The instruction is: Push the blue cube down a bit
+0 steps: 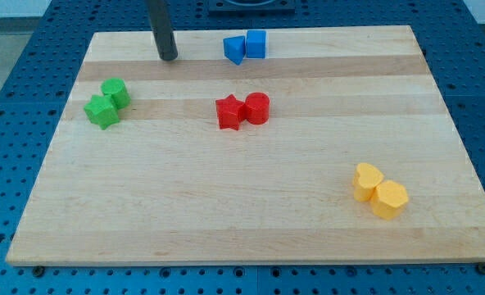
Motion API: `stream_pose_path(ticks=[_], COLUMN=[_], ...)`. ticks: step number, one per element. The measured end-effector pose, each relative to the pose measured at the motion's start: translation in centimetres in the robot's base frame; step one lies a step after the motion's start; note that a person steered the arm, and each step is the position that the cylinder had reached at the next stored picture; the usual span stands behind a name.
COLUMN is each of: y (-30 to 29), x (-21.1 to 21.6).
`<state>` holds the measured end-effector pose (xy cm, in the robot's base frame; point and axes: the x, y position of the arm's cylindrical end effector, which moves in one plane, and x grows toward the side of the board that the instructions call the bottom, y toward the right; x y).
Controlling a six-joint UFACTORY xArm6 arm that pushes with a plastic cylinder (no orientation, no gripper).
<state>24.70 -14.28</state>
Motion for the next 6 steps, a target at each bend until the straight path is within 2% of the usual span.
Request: stream_pose_path(ticks=[2, 4, 6], y=[5.4, 11.8, 15.5], x=[-2.9, -3.2, -2.9])
